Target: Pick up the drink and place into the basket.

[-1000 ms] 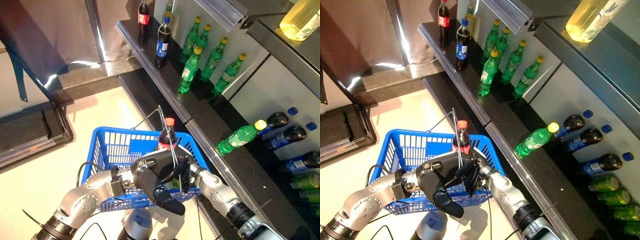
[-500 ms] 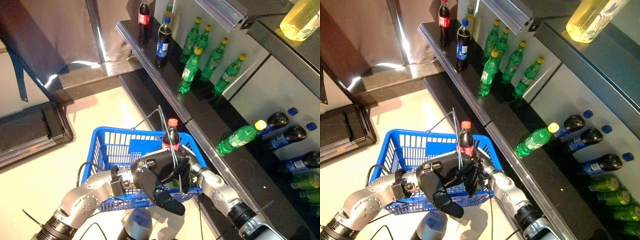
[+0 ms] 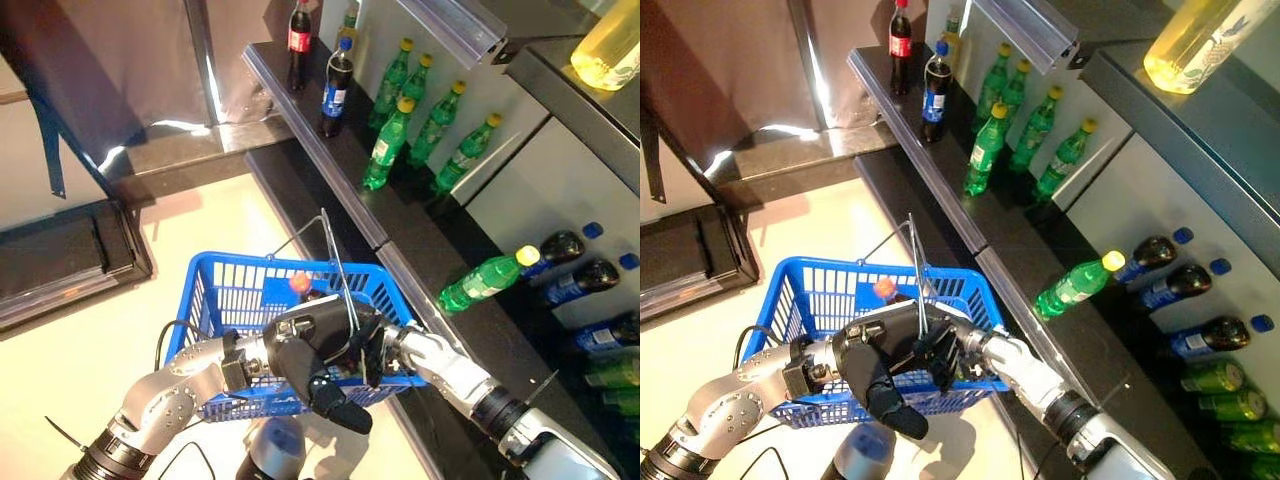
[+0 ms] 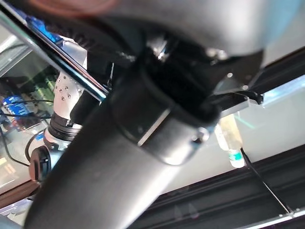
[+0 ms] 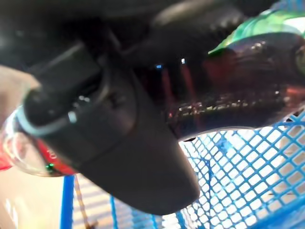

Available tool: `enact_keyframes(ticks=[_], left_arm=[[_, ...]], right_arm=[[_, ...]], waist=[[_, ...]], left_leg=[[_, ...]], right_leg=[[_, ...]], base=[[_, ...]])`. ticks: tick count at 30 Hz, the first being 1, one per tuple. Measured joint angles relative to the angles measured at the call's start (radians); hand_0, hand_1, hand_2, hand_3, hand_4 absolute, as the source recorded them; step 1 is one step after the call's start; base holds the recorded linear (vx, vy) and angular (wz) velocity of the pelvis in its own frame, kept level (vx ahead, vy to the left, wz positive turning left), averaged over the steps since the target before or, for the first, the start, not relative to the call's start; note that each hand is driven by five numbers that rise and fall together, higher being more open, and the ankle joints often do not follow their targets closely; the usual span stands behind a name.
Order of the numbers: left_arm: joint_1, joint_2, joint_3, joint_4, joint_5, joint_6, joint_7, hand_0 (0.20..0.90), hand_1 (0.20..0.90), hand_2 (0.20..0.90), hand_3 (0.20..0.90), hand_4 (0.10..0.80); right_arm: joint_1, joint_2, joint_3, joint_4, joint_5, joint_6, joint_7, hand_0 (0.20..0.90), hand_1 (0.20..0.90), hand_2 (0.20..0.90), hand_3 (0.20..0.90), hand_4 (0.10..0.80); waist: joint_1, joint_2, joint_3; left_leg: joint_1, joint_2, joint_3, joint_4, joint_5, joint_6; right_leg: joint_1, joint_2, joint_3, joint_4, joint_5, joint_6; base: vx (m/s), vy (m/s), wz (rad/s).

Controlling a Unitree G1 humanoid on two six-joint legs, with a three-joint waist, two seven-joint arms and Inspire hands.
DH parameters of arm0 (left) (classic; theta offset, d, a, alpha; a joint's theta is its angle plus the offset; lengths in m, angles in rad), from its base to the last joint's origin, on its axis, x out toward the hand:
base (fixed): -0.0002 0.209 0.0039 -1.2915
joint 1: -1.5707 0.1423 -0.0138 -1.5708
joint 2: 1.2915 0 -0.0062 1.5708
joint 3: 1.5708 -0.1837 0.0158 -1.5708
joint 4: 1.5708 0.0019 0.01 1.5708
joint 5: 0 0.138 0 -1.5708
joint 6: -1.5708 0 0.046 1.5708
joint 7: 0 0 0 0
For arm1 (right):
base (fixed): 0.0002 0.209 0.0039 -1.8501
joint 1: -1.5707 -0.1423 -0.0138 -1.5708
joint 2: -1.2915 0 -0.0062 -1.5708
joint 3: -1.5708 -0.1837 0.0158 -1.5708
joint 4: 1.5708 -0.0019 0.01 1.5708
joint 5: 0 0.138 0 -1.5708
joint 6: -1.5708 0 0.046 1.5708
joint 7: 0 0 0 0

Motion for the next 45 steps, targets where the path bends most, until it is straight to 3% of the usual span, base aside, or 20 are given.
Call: enact_keyframes(ticks=[6,13,20,25,33,37,45], left_arm=[[-0.035,0.001,-0.008,0.0,0.0,0.001,0.0,0.3,0.3,0.3,0.2,0.1],[-0.078,0.004,-0.074,-0.008,0.0,0.001,0.0,0.3,0.3,0.3,0.2,0.1],[-0.116,0.008,-0.113,-0.018,0.0,0.001,-0.012,0.3,0.3,0.3,0.2,0.1],[-0.16,0.009,-0.119,-0.028,0.0,0.001,-0.022,0.3,0.3,0.3,0.2,0.1],[-0.195,0.017,-0.136,-0.05,0.0,0.001,-0.052,0.3,0.3,0.3,0.2,0.1],[-0.199,0.021,-0.142,-0.05,0.0,0.001,-0.054,0.3,0.3,0.3,0.2,0.1],[-0.203,0.044,-0.143,-0.055,0.0,0.001,-0.055,0.3,0.3,0.3,0.2,0.1]], right_arm=[[-0.091,0.0,0.078,-0.015,-0.159,0.011,0.013,0.3,0.3,0.3,0.2,0.1],[-0.154,0.021,0.147,-0.022,-0.297,0.021,0.018,0.3,0.3,0.3,0.2,0.1],[-0.184,0.096,0.174,-0.012,-0.323,0.029,0.037,0.3,0.3,0.3,0.2,0.1],[-0.189,0.139,0.201,0.036,-0.325,0.04,0.049,0.3,0.3,0.3,0.2,0.1],[-0.18,0.153,0.225,0.108,-0.342,0.055,0.058,0.3,0.3,0.3,0.2,0.1],[-0.178,0.163,0.23,0.128,-0.365,0.055,0.058,0.3,0.3,0.3,0.2,0.1],[-0.179,0.194,0.233,0.172,-0.411,0.06,0.053,0.3,0.3,0.3,0.2,0.1]], waist=[[0.008,-0.005,0.001],[0.028,-0.011,-0.001],[0.031,-0.012,-0.001],[0.03,-0.024,-0.01],[0.027,-0.036,-0.019],[0.032,-0.043,-0.03],[0.035,-0.045,-0.031]], left_leg=[[0.007,-0.001,-0.003,0.0,0.0,0.0],[0.015,-0.002,-0.011,0.0,-0.005,-0.006],[0.015,-0.003,-0.015,0.001,-0.001,-0.002],[0.006,-0.01,-0.04,0.021,-0.025,-0.013],[-0.002,-0.023,-0.053,0.052,-0.034,-0.005],[-0.003,-0.019,-0.053,0.052,-0.049,-0.016],[-0.004,-0.018,-0.049,0.055,-0.052,-0.011]], right_leg=[[0.007,0.0,-0.002,0.0,-0.001,0.001],[0.011,-0.001,-0.004,0.0,-0.003,0.001],[0.013,-0.001,-0.008,0.0,-0.004,0.001],[0.022,-0.01,-0.003,0.001,-0.01,0.003],[0.022,-0.009,-0.001,0.01,-0.023,0.006],[0.022,-0.014,0.003,0.011,-0.032,0.002],[0.02,-0.002,0.011,0.001,-0.032,0.002]], base=[[0.0,0.0,0.0],[0.0,0.0,0.0],[0.027,-0.016,0.01],[0.013,0.011,0.03],[-0.016,0.024,0.03],[0.052,-0.06,-0.01],[-0.011,0.007,-0.01]])
